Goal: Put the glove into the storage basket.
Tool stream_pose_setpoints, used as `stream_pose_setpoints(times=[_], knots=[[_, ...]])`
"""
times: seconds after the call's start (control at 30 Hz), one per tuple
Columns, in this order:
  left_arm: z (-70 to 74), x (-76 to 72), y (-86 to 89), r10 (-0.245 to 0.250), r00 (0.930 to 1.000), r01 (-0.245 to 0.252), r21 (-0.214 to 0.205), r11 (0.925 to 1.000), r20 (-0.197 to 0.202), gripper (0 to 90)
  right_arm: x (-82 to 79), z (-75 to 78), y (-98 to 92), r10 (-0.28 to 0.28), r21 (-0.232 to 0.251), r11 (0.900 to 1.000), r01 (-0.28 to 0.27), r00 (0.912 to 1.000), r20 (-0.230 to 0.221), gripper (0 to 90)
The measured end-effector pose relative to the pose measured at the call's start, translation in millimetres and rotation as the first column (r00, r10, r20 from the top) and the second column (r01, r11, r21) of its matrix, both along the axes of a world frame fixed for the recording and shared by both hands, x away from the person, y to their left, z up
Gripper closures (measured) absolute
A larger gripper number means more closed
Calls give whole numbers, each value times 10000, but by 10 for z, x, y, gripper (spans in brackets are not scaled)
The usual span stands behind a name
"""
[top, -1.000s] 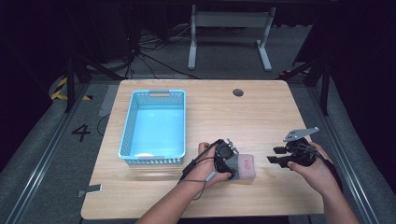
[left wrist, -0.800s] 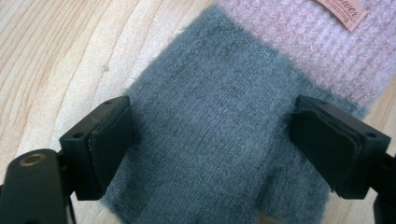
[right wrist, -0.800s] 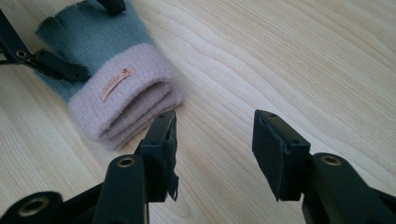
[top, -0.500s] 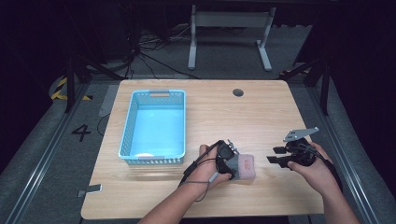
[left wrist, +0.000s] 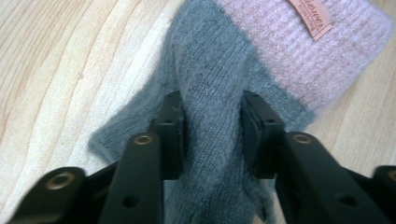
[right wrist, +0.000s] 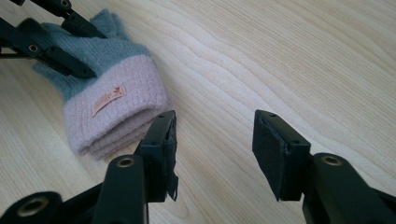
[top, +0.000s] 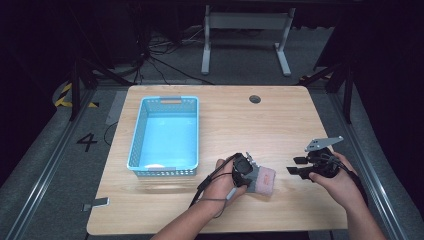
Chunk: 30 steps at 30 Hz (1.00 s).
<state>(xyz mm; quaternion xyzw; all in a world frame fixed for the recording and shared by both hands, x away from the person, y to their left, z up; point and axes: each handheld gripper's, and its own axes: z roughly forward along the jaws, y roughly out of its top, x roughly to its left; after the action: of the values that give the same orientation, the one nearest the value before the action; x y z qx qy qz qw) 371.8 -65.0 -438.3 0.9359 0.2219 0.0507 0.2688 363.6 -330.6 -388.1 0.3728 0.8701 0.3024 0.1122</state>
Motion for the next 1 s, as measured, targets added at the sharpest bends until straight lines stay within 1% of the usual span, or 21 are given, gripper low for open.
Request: stream_pose_setpoints(times=[0.03, 0.17, 0.23, 0.33, 0.43, 0.47, 0.57, 0.67, 0.8, 0.87, 0.97, 1.0], knots=[[1, 0, 5, 11, 10000, -11, -62, 10000, -9, 672, 2, -1, 0, -6, 17, 10000, 6, 10000, 2, 505], [31, 22, 40, 134, 9994, -146, -361, 9992, -317, 701, 19, -2, -2, 18, 15, 10000, -18, 10000, 0, 506], [78, 24, 76, 131, 9993, -147, -483, 9987, -342, 708, 29, -6, -1, 14, 25, 10000, -14, 10000, -24, 506], [196, 20, 155, 194, 9994, -214, -747, 9970, -269, 711, 51, -12, -6, 22, 23, 10000, -22, 10000, -64, 508], [291, 4, 213, 235, 9997, -244, -929, 9954, -106, 711, 74, -12, -4, 26, 59, 10000, -25, 10000, -60, 508], [340, 0, 248, 235, 9996, -248, -941, 9952, -152, 711, 80, -10, -3, 39, 77, 10000, -39, 10000, -56, 509], [444, -5, 325, 173, 9998, -184, -1187, 9928, -106, 711, 100, 3, 5, 67, 99, 9999, -67, 10000, -18, 509], [542, -19, 399, 225, 9997, -216, -1231, 9922, 57, 710, 115, 13, 16, 99, 147, 9998, -99, 10000, -2, 509], [660, -14, 500, 266, 9995, -242, -1342, 9907, 159, 710, 144, 9, 31, 158, 140, 9998, -158, 9999, -19, 508], [725, -5, 553, 375, 9990, -340, -1349, 9903, 233, 710, 161, 2, 38, 167, 137, 9998, -166, 9999, -44, 508], [784, 9, 597, 453, 9984, -402, -1387, 9895, 335, 709, 185, -12, 50, 188, 140, 9997, -186, 9998, -86, 508], [809, 17, 620, 474, 9984, -427, -1425, 9889, 295, 709, 193, -14, 52, 207, 127, 9997, -206, 9998, -79, 508]])
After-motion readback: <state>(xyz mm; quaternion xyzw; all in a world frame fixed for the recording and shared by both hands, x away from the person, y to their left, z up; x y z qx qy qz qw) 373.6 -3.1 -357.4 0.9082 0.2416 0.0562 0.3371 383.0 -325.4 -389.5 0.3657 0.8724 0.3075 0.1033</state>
